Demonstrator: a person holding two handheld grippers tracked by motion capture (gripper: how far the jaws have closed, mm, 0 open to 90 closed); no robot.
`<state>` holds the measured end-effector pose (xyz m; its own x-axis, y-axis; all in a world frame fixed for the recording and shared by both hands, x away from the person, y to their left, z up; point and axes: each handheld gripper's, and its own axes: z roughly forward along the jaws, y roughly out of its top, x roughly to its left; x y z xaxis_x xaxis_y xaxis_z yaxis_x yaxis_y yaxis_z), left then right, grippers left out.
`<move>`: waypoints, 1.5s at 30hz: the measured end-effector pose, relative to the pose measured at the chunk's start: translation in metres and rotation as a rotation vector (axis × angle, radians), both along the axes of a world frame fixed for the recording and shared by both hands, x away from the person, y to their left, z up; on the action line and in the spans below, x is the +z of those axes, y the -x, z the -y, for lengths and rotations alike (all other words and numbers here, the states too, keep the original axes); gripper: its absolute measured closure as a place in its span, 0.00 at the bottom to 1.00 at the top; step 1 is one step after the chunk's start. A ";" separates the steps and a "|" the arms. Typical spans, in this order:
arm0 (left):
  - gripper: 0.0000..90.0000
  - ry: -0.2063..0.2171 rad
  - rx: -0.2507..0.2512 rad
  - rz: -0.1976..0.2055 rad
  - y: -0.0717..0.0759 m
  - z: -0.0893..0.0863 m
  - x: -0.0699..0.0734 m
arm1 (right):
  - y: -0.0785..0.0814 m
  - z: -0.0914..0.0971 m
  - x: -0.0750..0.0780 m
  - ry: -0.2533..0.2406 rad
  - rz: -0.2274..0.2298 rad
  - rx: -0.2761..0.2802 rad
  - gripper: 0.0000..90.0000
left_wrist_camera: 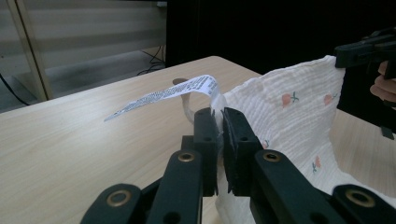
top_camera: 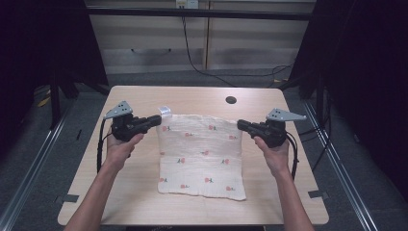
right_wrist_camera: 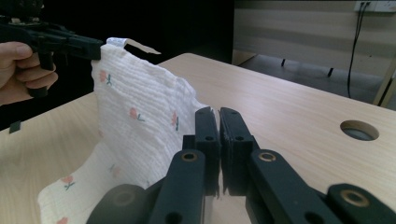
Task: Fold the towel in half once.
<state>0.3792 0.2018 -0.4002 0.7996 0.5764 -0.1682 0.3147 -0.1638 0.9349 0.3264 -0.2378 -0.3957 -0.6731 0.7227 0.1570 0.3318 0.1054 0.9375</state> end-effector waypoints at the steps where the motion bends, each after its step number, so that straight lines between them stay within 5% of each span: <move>1: 0.94 -0.005 0.000 -0.009 0.000 0.001 -0.002 | 0.000 0.001 -0.002 0.004 -0.009 -0.001 0.96; 8: 0.94 -0.063 -0.020 -0.014 0.014 0.007 -0.007 | 0.005 0.001 -0.014 0.029 -0.075 0.021 0.96; 15: 0.94 -0.123 -0.004 -0.023 0.038 -0.009 -0.018 | 0.021 0.005 -0.019 0.055 -0.100 0.027 0.96; 23: 0.94 -0.083 -0.023 -0.037 0.058 -0.012 -0.019 | 0.043 0.002 -0.027 0.091 -0.119 0.057 0.96; 25: 0.94 -0.102 -0.029 -0.035 0.063 -0.010 -0.020 | 0.050 0.000 -0.029 0.104 -0.127 0.068 0.96; 39: 0.94 -0.183 -0.058 -0.066 0.088 -0.011 -0.044 | 0.077 -0.007 -0.061 0.178 -0.216 0.100 0.96; 42: 0.94 -0.183 -0.052 -0.102 0.089 -0.015 -0.060 | 0.082 -0.004 -0.064 0.166 -0.219 0.095 0.96; 45: 0.94 -0.237 -0.068 -0.127 0.090 -0.010 -0.072 | 0.084 -0.002 -0.073 0.158 -0.240 0.091 0.96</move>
